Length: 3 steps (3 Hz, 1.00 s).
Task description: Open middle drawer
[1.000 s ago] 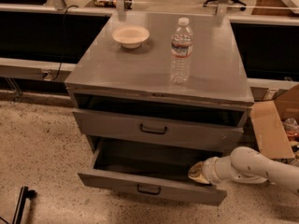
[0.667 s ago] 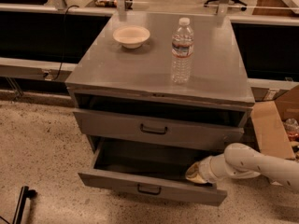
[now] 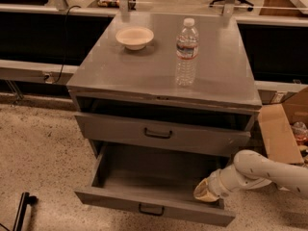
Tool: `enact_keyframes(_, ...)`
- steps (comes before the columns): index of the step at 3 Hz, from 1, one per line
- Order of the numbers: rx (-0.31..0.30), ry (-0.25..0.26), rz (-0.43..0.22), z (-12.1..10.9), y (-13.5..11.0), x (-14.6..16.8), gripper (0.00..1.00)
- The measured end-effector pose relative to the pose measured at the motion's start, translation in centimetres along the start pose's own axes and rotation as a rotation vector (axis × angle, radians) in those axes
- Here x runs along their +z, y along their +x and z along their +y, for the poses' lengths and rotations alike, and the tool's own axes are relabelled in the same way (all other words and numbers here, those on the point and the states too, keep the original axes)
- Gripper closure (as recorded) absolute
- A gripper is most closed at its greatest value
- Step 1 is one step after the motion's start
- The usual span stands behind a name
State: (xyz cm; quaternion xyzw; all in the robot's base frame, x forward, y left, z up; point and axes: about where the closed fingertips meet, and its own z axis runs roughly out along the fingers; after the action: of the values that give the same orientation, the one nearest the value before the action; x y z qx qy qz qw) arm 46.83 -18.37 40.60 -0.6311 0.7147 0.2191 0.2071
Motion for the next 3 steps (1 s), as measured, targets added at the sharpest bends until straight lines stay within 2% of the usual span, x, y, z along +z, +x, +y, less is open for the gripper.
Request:
enact_keyframes(1,0.043,-0.106,-0.029,4.8,1.1,0.1,1.00)
enact_keyframes(2,0.058,-0.145,-0.046,6.9,1.3,0.0,1.00)
enact_keyframes(3,0.058,-0.145,-0.046,6.9,1.2,0.0,1.00)
